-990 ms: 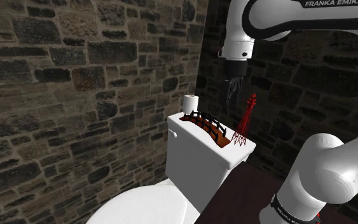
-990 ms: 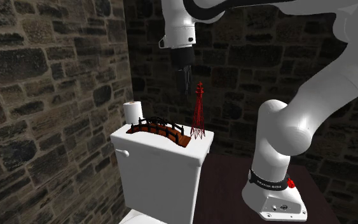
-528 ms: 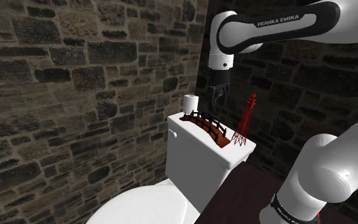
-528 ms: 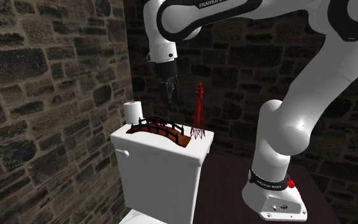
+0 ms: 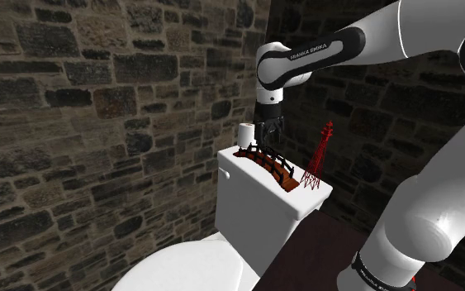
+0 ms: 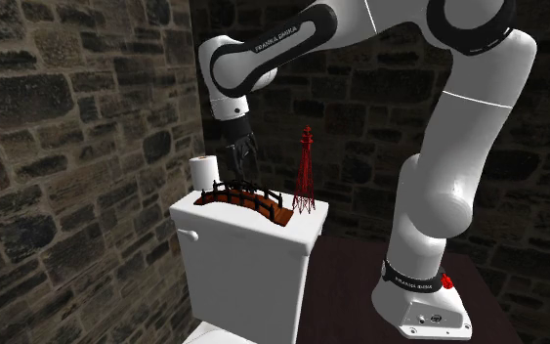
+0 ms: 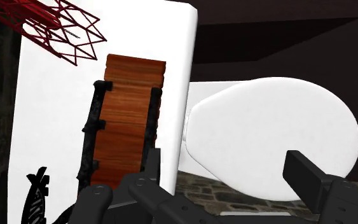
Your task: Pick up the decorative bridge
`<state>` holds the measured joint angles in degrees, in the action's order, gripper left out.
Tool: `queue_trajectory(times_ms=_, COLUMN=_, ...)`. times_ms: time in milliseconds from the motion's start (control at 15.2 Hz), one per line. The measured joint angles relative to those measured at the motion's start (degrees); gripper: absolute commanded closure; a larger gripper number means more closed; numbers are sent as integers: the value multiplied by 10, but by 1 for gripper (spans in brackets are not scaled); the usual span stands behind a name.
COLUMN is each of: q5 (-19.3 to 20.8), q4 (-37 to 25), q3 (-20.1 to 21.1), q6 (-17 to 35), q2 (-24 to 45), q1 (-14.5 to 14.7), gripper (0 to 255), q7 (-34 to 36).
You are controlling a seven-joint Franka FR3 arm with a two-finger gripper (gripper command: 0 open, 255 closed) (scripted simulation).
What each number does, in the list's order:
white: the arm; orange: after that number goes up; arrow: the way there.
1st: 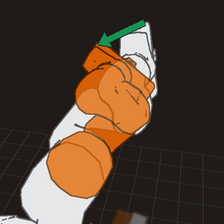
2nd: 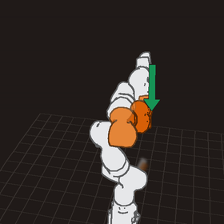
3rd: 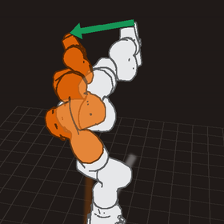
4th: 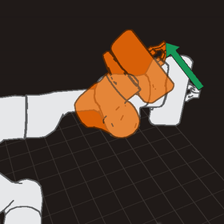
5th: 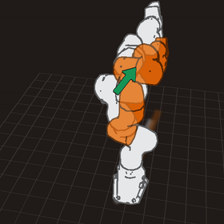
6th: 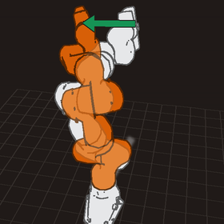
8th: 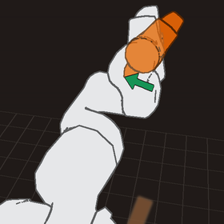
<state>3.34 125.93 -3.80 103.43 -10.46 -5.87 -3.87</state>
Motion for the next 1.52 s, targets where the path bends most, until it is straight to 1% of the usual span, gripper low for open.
queue_trajectory(times_ms=396, q5=12, q4=-74, q3=-18, q6=33, q2=124, q1=-18, gripper=0, q7=-1)
queue_trajectory(times_ms=594, q5=16, q4=-125, q3=-28, q6=39, q2=189, q1=-28, gripper=0, q7=-4)
queue_trajectory(times_ms=792, q5=16, q4=-133, q3=-30, q6=55, q2=216, q1=-31, gripper=0, q7=-5)
queue_trajectory(times_ms=1122, q5=16, q4=-114, q3=-31, q6=91, q2=233, q1=-33, gripper=0, q7=-3)
queue_trajectory(times_ms=1188, q5=15, q4=-114, q3=-30, q6=93, q2=235, q1=-32, gripper=255, q7=-2)
queue_trajectory(times_ms=1518, q5=15, q4=-114, q3=-30, q6=95, q2=237, q1=-32, gripper=255, q7=-1)
